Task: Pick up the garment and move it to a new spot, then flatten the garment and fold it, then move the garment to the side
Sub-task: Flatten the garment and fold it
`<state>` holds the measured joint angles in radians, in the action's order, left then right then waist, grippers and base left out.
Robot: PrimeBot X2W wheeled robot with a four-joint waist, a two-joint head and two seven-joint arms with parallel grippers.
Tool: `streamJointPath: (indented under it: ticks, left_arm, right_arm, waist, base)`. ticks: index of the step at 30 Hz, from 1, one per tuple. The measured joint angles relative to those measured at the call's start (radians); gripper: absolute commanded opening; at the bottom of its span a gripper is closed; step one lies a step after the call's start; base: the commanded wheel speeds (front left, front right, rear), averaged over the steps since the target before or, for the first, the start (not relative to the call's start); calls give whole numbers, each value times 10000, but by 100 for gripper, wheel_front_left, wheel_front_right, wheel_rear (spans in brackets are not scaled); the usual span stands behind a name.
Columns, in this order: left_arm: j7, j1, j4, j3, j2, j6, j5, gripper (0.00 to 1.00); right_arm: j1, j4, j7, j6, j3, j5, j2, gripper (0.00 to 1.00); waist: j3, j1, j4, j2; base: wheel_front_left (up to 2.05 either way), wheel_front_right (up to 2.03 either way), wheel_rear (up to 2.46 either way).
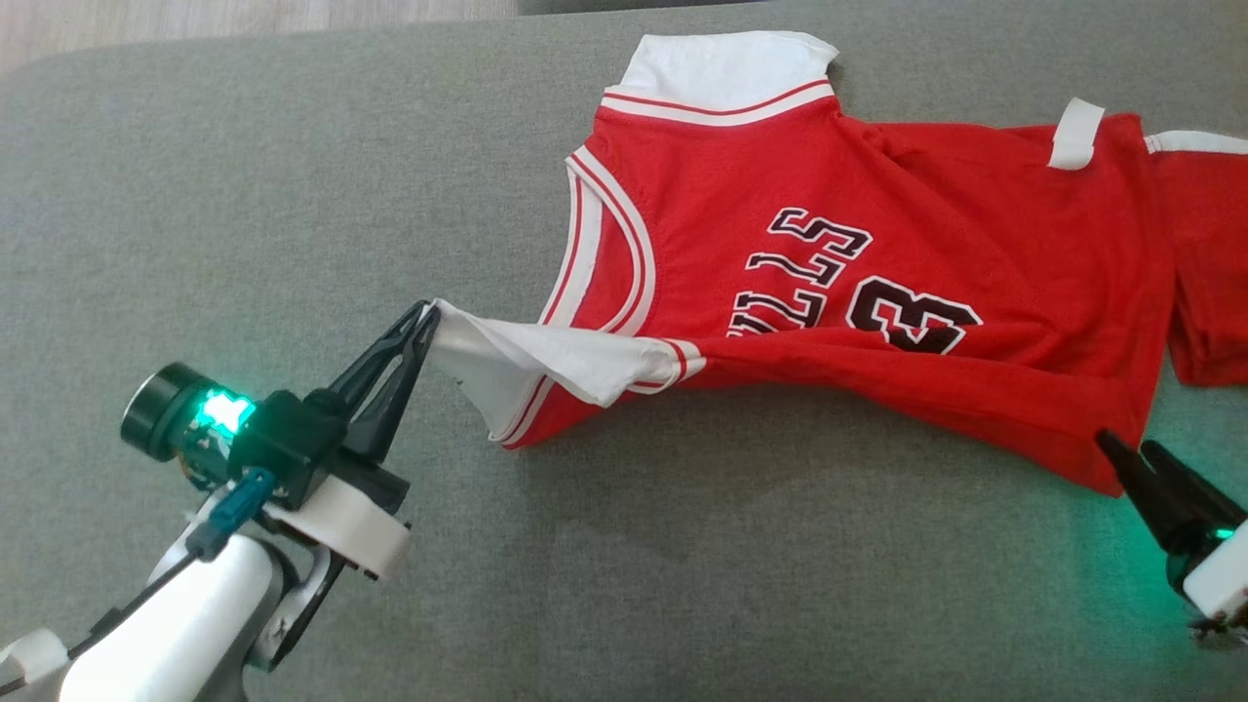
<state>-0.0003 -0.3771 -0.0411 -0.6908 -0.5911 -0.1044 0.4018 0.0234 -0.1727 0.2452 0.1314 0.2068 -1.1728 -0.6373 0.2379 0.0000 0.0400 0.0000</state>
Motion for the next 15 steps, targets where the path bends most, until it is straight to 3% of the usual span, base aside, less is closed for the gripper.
streamJointPath:
  ticks: [15]
  left_arm:
    - [-10, -15, -67, -13, -8, -100, 0, 0]
  right_arm:
    - [-406, -562, -343, 0, 581, -380, 119, 100]
  waist:
    - [182, 1, 7, 0]
  base:
    - [0, 0, 0]
